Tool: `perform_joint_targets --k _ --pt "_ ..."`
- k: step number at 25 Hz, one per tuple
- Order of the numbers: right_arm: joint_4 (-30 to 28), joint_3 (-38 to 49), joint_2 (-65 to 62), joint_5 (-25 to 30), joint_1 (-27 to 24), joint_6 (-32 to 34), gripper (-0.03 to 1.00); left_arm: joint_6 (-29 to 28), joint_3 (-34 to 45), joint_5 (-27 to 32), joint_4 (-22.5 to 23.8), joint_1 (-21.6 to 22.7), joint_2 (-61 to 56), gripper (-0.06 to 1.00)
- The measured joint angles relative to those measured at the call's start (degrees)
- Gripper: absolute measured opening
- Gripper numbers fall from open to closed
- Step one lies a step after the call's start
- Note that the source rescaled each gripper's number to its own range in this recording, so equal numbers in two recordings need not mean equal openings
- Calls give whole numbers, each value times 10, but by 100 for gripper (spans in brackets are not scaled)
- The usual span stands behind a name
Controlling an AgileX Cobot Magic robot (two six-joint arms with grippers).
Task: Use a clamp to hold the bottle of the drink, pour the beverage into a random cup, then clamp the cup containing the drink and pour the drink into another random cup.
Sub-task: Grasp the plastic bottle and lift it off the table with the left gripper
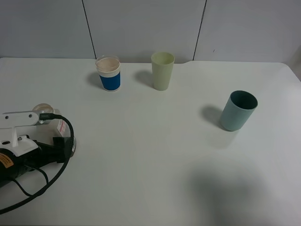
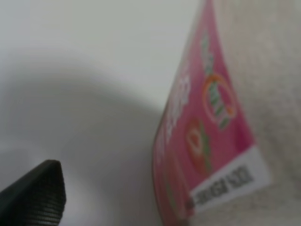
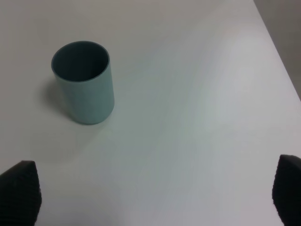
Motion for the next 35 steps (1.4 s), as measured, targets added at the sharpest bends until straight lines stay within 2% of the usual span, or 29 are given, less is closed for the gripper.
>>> perform_joint_targets --k 2,9,14,23,30,35 --pt "0 0 0 0 0 0 97 1 0 0 -10 0 0 78" --pt "0 0 0 0 0 0 97 39 0 -15 -20 0 0 77" --pt "0 0 0 0 0 0 97 64 0 -25 -6 0 0 77" --pt "0 0 0 0 0 0 97 66 0 -70 33 0 20 77" --pt "0 0 0 0 0 0 97 15 0 -132 51 0 100 77" --pt "0 0 0 0 0 0 97 -4 0 -140 52 0 136 77"
